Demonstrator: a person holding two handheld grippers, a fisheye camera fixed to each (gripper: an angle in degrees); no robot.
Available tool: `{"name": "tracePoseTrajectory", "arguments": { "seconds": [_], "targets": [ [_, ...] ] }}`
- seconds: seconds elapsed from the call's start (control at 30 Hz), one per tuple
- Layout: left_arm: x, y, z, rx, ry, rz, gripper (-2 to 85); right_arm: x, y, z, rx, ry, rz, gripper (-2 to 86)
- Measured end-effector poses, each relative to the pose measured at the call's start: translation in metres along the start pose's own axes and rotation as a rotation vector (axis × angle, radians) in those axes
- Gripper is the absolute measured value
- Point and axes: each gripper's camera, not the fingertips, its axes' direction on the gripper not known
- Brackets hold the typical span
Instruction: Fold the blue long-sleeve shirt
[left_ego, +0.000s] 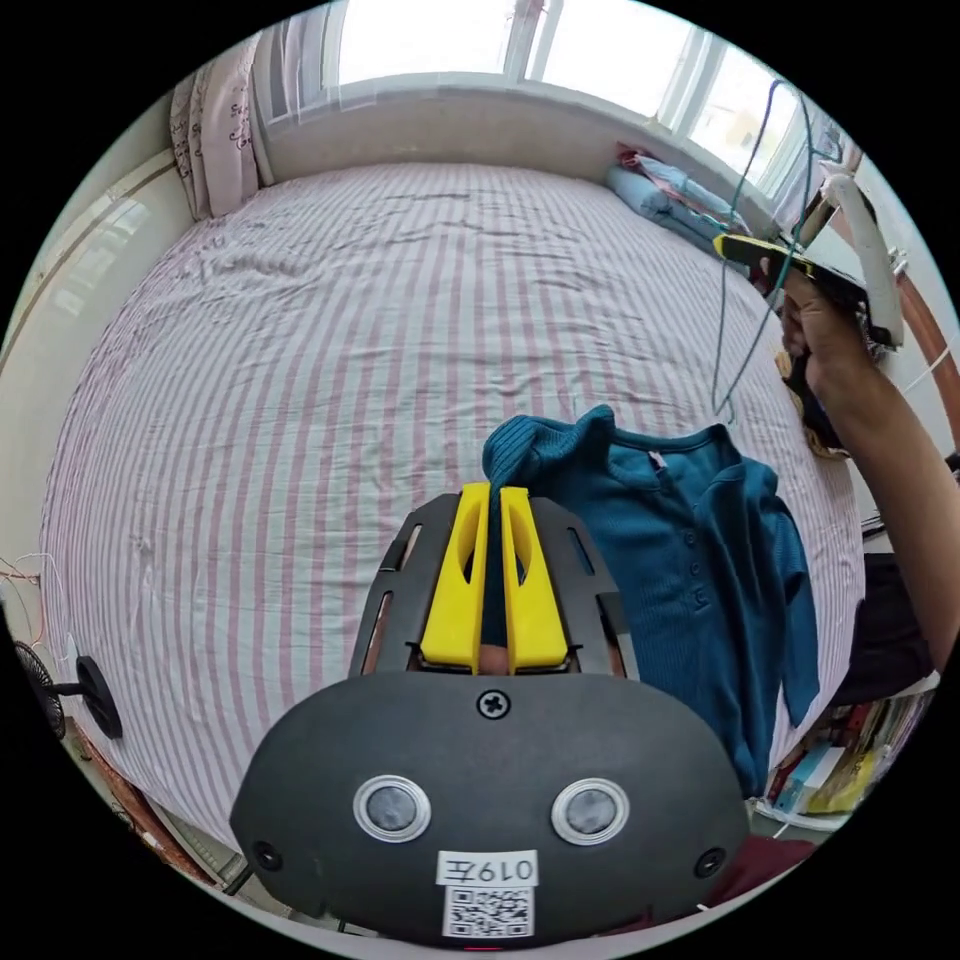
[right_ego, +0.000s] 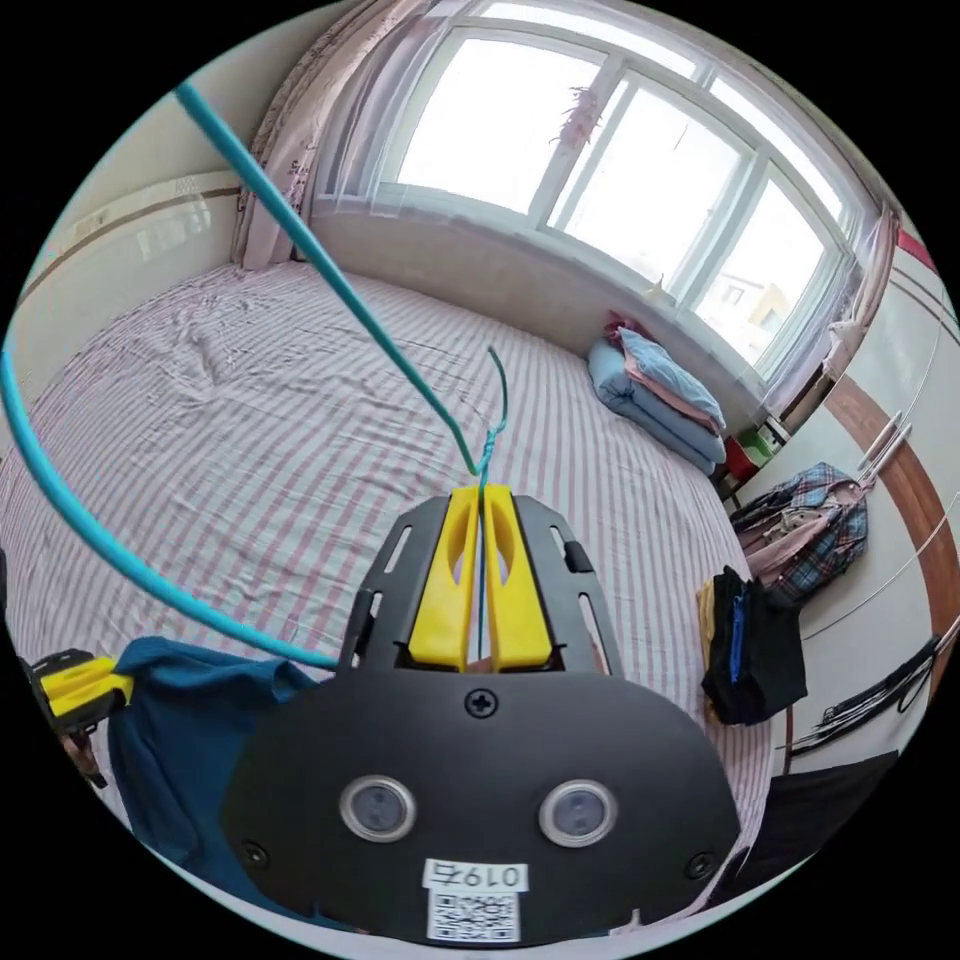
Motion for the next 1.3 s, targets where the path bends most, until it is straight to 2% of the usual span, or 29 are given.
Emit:
{"name": "tracePoseTrajectory", "arguments": {
  "seconds": [0.23,0.3,0.4,0.5,0.57,0.63,0.67,0.73,0.83,0.9,1.0,1.07,1.13,1.17,1.2,1.3],
  "targets": [
    [0.014,0.022,-0.124,0.218,0.137,-0.011,1.2,-0.059,-0.011,-0.089,0.177,0.316,-0.286,-1.0],
    [0.012,0.03,-0.151,0.213,0.069,-0.043,1.3,-0.077,-0.002,-0.11,0.188,0.354,-0.361,-1.0],
    [-0.011,0.04,-0.17,0.118,-0.093,-0.108,1.6,-0.089,0.003,-0.134,0.176,0.344,-0.37,-0.9],
    [-0.055,0.041,-0.162,-0.007,-0.041,-0.195,2.0,-0.108,0.003,-0.153,0.179,0.365,-0.421,-0.9],
    [-0.081,0.038,-0.148,-0.036,0.071,-0.226,2.5,-0.119,0.007,-0.157,0.152,0.351,-0.455,-0.9],
    [-0.113,0.027,-0.112,-0.146,0.416,-0.222,3.6,-0.128,0.016,-0.158,0.113,0.334,-0.476,-0.9],
    [-0.115,0.023,-0.107,-0.172,0.426,-0.183,4.1,-0.133,0.024,-0.162,0.101,0.335,-0.485,-0.9],
    [-0.103,0.008,-0.102,-0.269,0.276,0.031,6.9,-0.138,0.039,-0.169,0.091,0.326,-0.494,-0.9],
    [-0.11,0.0,-0.111,-0.305,0.275,0.043,14.1,-0.148,0.066,-0.176,0.059,0.34,-0.535,-0.9],
    [-0.115,0.0,-0.129,-0.261,0.239,0.024,16.0,-0.153,0.085,-0.182,0.021,0.344,-0.548,-0.9],
    [-0.12,0.008,-0.17,-0.186,0.309,-0.028,17.3,-0.159,0.101,-0.193,-0.01,0.375,-0.56,-0.9],
    [-0.116,0.017,-0.206,-0.095,0.433,-0.046,17.0,-0.161,0.108,-0.201,-0.019,0.388,-0.565,-0.9],
    [-0.105,0.029,-0.264,0.072,0.637,-0.041,16.2,-0.163,0.113,-0.213,-0.012,0.404,-0.578,-0.9],
    [-0.1,0.032,-0.28,0.116,0.67,-0.027,16.1,-0.166,0.116,-0.223,0.002,0.414,-0.598,-1.0],
    [-0.086,0.033,-0.31,0.161,0.654,0.01,15.7,-0.168,0.12,-0.236,0.032,0.421,-0.616,-1.0],
    [-0.04,0.029,-0.37,0.164,0.461,0.163,14.5,-0.172,0.129,-0.272,0.083,0.428,-0.649,-1.0]
  ]
}}
